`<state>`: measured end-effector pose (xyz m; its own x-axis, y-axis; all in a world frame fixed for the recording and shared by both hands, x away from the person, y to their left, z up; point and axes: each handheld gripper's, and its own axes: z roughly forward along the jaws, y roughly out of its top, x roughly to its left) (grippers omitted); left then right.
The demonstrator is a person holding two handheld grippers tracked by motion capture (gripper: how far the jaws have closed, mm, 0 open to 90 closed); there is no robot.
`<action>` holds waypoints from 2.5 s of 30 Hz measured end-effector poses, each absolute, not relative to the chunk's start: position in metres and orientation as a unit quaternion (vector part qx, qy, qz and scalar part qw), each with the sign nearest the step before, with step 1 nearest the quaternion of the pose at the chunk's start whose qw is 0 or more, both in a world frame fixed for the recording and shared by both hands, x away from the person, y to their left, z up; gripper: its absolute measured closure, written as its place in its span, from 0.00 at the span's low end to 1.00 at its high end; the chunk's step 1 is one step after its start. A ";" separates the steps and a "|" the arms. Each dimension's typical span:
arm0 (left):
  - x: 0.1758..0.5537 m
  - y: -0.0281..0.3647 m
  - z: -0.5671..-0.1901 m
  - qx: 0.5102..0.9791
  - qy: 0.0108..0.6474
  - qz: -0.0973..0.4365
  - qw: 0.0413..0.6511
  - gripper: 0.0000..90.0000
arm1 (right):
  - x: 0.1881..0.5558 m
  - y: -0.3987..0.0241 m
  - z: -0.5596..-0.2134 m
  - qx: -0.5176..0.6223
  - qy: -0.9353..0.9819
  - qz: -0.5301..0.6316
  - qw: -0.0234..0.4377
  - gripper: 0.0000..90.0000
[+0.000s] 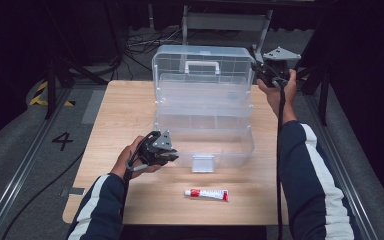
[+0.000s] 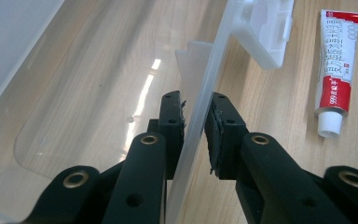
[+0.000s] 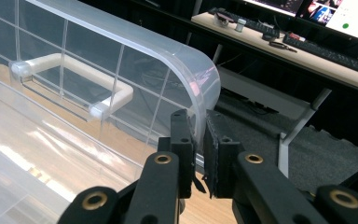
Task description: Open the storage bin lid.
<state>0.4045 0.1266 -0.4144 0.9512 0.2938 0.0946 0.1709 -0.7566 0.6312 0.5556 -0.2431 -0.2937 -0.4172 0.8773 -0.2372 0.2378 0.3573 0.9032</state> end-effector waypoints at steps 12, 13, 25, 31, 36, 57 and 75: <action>0.405 0.128 -0.415 0.932 0.124 0.092 0.329 0.87 | 0.568 -0.240 -0.294 0.395 0.732 0.408 0.377 0.92; 0.405 0.128 -0.415 0.932 0.124 0.092 0.329 0.87 | 0.569 -0.240 -0.295 0.395 0.732 0.409 0.376 0.92; 0.406 0.129 -0.415 0.932 0.122 0.087 0.329 0.87 | 0.595 -0.241 -0.301 0.402 0.740 0.402 0.360 0.92; 0.405 0.130 -0.416 0.930 0.124 0.087 0.335 0.87 | 0.609 -0.240 -0.305 0.407 0.747 0.390 0.353 0.91; 0.405 0.131 -0.417 0.927 0.128 0.086 0.341 0.86 | 0.619 -0.239 -0.309 0.414 0.749 0.385 0.345 0.91; 0.406 0.132 -0.419 0.922 0.133 0.083 0.353 0.86 | 0.648 -0.236 -0.319 0.434 0.767 0.355 0.312 0.90; 0.405 0.130 -0.421 0.922 0.139 0.085 0.351 0.84 | 0.663 -0.230 -0.324 0.442 0.782 0.319 0.302 0.89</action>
<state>0.4052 0.1299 -0.4212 0.9468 0.3162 0.0594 0.1965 -0.7145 0.6715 0.6631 -0.2300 -0.3243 -0.4268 0.8838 -0.1914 0.4982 0.4065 0.7659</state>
